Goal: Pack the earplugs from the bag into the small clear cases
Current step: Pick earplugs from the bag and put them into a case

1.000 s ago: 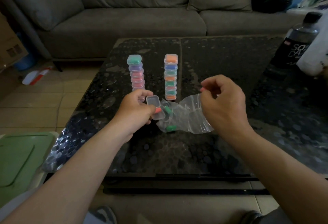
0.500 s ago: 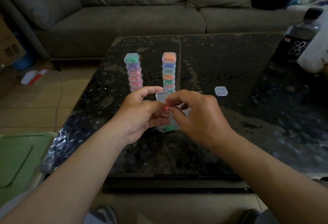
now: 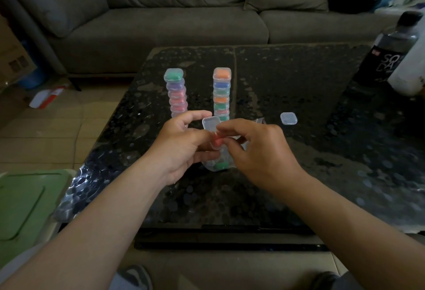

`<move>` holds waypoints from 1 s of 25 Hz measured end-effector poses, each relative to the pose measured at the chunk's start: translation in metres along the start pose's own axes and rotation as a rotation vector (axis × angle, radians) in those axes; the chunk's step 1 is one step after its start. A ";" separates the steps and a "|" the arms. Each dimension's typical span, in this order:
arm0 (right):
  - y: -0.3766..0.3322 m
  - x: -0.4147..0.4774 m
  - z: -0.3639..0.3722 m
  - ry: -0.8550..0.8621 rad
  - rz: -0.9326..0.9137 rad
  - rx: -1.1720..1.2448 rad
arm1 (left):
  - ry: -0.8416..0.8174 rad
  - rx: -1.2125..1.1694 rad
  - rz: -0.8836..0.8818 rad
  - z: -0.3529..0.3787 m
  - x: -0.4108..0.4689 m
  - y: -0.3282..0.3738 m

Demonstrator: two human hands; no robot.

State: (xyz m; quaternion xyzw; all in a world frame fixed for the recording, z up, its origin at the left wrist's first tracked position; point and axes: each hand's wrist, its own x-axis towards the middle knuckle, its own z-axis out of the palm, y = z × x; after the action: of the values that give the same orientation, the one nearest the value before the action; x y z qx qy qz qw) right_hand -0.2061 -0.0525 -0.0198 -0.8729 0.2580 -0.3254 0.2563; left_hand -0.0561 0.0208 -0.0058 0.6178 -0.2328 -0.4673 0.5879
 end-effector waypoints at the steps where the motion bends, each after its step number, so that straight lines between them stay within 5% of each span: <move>1: 0.001 0.000 -0.001 0.015 0.011 0.017 | 0.009 -0.002 0.002 0.000 0.000 0.000; 17: 0.006 0.005 -0.010 -0.089 0.092 0.048 | -0.266 0.013 0.090 -0.009 -0.009 0.005; 25: 0.006 0.007 -0.011 -0.062 0.087 0.042 | -0.185 0.270 0.291 -0.009 -0.006 -0.004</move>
State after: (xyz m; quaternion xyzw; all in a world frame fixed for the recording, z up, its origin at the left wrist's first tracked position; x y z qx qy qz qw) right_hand -0.2117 -0.0645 -0.0134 -0.8649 0.2807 -0.2923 0.2962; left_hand -0.0524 0.0308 -0.0087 0.6052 -0.4330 -0.3969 0.5373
